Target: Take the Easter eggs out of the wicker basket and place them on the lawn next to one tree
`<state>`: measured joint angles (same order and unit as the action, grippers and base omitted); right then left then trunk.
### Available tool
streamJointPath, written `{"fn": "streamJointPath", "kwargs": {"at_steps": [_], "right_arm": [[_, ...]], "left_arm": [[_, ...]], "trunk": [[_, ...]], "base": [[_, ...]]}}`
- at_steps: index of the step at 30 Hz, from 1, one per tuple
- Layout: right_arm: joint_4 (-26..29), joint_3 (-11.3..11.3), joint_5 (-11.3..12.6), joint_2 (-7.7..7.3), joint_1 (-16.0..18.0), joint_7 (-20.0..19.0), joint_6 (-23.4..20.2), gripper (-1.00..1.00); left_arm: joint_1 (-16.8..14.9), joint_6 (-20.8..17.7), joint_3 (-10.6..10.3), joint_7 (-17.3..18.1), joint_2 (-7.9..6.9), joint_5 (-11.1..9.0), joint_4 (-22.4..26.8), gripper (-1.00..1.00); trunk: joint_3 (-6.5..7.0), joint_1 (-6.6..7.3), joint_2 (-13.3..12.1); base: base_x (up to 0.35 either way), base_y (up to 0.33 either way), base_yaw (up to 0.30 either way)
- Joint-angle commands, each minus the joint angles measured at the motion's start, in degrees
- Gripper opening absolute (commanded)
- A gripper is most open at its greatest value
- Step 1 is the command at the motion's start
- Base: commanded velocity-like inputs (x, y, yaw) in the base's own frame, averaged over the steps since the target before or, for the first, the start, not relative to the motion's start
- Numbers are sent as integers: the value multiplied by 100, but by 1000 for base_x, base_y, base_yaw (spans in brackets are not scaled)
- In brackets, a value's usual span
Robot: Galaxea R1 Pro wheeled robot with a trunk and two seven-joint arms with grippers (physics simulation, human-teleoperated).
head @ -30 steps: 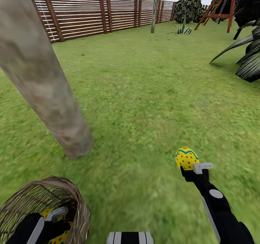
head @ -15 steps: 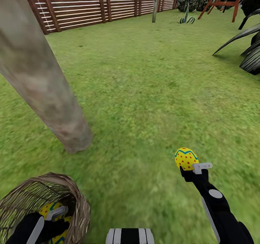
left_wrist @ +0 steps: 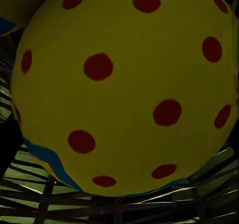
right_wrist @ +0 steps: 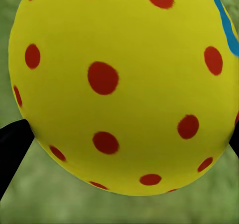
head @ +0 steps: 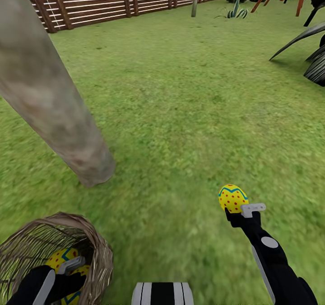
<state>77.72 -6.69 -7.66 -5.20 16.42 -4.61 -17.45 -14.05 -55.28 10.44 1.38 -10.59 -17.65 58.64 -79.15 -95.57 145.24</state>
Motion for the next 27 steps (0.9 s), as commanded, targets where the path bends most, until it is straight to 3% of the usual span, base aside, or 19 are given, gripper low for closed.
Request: {"fn": "streamJointPath", "kwargs": {"at_steps": [1,27], "right_arm": [[7,-10,-60,1,2,-48,-31,-100],[-31,-16,-55,-7,2,-57,-13,-100]], "left_arm": [[-2,-34,18,12,-4,77,13,-100],[-2,-18,-33,3,13,103,-54,-100]], "trunk": [[-4,1,2],[-4,1,2]], "base": [[0,0,0],[0,0,0]]}}
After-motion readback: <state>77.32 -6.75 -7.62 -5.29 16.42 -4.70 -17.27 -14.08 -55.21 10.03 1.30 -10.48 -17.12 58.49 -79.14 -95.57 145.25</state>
